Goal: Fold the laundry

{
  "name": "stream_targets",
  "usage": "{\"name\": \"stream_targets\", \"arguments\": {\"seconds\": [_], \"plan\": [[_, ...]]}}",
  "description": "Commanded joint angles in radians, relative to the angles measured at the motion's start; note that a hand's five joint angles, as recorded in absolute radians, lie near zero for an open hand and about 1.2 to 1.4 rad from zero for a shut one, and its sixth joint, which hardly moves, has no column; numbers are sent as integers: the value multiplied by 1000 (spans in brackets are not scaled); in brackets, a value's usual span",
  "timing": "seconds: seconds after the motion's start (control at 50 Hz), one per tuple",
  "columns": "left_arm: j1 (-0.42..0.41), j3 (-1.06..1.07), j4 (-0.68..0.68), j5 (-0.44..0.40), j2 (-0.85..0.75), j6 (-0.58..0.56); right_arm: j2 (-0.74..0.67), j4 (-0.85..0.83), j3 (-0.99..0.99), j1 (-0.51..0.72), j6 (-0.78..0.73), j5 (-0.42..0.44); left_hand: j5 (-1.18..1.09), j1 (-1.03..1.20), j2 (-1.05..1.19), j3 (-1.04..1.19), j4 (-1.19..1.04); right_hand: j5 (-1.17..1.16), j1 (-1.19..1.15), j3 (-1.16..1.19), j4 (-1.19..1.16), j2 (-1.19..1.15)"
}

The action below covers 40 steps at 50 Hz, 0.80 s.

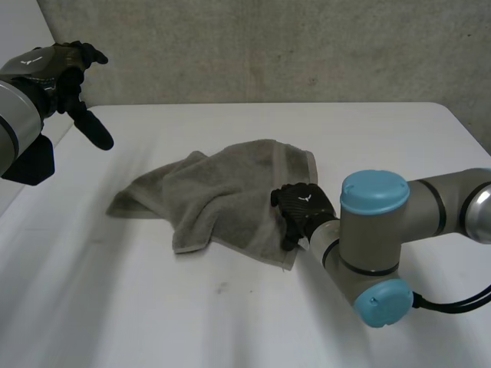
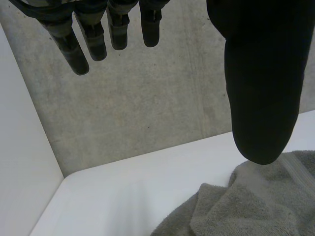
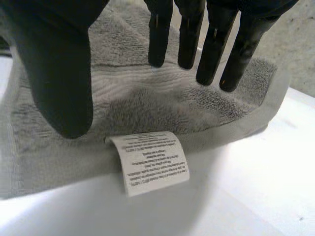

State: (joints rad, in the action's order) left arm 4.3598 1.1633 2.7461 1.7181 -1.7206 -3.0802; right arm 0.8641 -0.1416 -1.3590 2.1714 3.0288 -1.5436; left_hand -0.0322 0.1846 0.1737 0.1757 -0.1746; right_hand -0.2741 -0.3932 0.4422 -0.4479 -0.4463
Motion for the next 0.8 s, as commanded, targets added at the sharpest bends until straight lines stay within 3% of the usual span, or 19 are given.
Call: {"name": "stream_targets", "arguments": {"seconds": [0.02, 0.2, 0.8], "plan": [[-2, 3, 1, 0, 1, 0, 67, 189, 11, -1, 4, 37, 23, 0, 10, 8, -10, 97, 41, -90, 96, 94], [-5, 3, 1, 0, -4, 0, 32, 232, 11, 4, 5, 51, 23, 0, 10, 8, -10, 105, 50, -99, 105, 103], [-8, 6, 1, 0, -10, 0, -45, 39, 14, 28, -7, -13, 23, 0, 10, 8, -10, -115, -170, 121, -116, -117]]}}
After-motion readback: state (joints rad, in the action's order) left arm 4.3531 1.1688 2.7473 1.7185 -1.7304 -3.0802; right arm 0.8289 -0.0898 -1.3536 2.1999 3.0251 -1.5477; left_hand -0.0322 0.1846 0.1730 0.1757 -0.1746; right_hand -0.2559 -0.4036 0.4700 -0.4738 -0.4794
